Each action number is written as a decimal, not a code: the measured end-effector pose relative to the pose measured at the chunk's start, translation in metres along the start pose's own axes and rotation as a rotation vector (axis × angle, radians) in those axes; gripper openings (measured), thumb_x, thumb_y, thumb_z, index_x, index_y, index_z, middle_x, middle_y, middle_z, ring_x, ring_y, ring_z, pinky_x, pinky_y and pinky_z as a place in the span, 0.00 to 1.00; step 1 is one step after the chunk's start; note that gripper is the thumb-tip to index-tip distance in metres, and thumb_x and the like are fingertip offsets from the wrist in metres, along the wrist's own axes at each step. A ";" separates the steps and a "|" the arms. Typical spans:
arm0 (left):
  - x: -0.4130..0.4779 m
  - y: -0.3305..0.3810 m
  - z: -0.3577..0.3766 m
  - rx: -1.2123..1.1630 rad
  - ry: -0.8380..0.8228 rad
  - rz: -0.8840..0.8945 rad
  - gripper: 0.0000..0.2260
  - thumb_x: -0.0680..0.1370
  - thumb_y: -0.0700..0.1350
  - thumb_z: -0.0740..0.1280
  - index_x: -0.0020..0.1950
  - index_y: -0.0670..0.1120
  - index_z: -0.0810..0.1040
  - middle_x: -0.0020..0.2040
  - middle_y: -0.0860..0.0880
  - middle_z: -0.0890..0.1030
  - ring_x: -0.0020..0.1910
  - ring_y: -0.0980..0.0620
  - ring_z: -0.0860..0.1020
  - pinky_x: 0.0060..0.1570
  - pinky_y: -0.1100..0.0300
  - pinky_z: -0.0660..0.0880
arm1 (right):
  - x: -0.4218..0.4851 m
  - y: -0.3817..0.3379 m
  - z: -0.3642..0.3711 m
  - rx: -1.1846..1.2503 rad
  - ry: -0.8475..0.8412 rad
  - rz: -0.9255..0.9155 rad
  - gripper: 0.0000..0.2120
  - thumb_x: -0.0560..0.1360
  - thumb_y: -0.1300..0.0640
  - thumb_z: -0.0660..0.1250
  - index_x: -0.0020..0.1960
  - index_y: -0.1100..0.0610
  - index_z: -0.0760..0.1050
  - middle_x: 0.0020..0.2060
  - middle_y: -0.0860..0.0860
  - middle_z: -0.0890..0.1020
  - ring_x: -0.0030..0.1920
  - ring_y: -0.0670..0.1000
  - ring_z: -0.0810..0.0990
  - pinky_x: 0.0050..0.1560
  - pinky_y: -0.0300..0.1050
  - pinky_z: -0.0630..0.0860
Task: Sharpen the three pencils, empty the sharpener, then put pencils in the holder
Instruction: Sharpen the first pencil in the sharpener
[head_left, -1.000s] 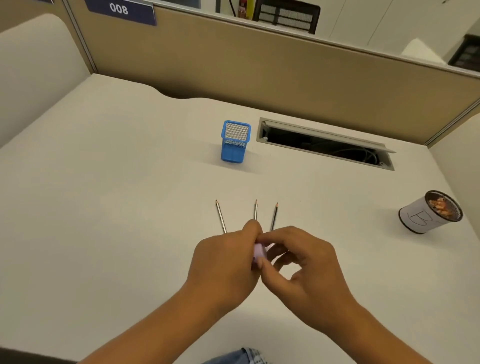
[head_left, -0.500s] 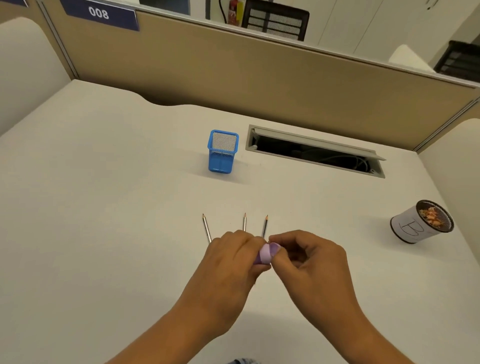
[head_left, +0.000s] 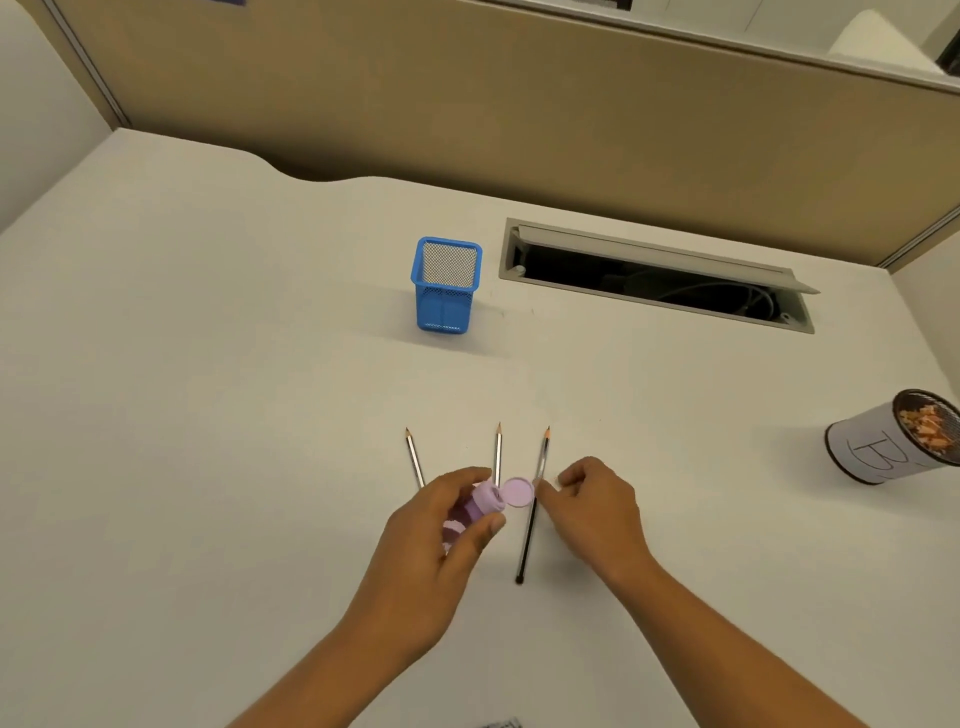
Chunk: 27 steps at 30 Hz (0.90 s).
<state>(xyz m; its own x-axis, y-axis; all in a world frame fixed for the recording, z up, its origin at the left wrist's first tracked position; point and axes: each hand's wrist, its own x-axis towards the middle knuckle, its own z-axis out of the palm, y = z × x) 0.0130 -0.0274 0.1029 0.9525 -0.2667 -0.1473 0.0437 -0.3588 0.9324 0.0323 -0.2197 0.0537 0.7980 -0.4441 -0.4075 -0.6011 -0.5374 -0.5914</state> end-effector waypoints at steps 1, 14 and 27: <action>0.001 0.000 0.000 -0.027 0.015 -0.022 0.09 0.77 0.47 0.68 0.56 0.56 0.76 0.48 0.59 0.82 0.50 0.57 0.79 0.48 0.71 0.74 | 0.003 0.000 0.003 -0.036 0.014 -0.016 0.13 0.70 0.46 0.72 0.47 0.53 0.74 0.35 0.48 0.81 0.37 0.48 0.80 0.36 0.43 0.75; -0.003 0.017 -0.008 -0.157 0.009 -0.015 0.07 0.76 0.43 0.71 0.49 0.53 0.76 0.47 0.61 0.82 0.46 0.59 0.79 0.45 0.71 0.75 | -0.015 -0.011 -0.057 0.163 0.097 -0.118 0.05 0.70 0.59 0.68 0.41 0.50 0.81 0.34 0.46 0.84 0.36 0.50 0.85 0.43 0.50 0.81; -0.035 0.049 -0.017 -0.078 -0.011 0.150 0.11 0.70 0.52 0.75 0.49 0.57 0.78 0.46 0.59 0.83 0.45 0.53 0.80 0.43 0.60 0.79 | -0.140 -0.017 -0.148 -0.279 0.008 -0.636 0.14 0.73 0.35 0.56 0.52 0.32 0.78 0.45 0.37 0.79 0.41 0.43 0.80 0.34 0.34 0.72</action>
<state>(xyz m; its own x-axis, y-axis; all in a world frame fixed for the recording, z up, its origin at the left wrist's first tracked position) -0.0135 -0.0203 0.1590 0.9466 -0.3224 -0.0076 -0.0753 -0.2440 0.9668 -0.0761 -0.2542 0.2237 0.9993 0.0138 -0.0348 -0.0060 -0.8587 -0.5124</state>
